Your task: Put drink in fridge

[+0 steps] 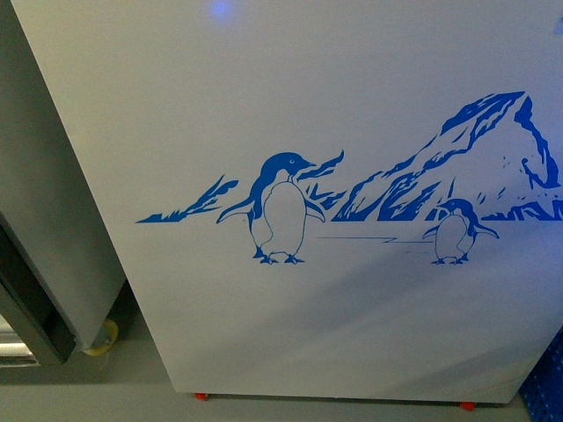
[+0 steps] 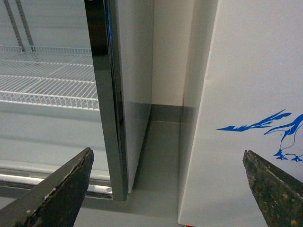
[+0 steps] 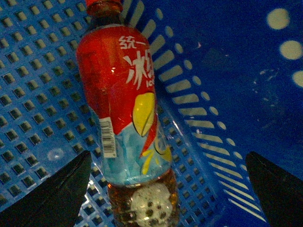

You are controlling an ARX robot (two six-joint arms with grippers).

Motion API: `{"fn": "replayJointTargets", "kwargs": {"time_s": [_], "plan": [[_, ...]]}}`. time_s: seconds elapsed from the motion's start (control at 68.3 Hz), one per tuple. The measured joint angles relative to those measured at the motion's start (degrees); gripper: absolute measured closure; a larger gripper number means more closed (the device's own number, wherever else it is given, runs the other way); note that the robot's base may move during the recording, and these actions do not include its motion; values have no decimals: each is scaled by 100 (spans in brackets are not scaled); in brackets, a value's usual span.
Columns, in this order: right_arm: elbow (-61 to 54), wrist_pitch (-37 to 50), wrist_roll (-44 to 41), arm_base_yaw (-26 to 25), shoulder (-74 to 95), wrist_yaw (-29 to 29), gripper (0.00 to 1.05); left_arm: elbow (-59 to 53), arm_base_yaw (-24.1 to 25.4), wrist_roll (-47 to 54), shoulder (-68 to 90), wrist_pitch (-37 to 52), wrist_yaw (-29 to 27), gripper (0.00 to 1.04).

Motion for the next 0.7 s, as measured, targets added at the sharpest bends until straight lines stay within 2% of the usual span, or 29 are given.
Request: {"fn": "replayJointTargets", "kwargs": {"time_s": [0.395, 0.703], "plan": [[1078, -240, 94, 149, 1200, 2, 7, 0, 0, 0, 0, 0, 0, 8], [1506, -470, 90, 85, 1528, 98, 7, 0, 0, 0, 0, 0, 0, 8]]}}
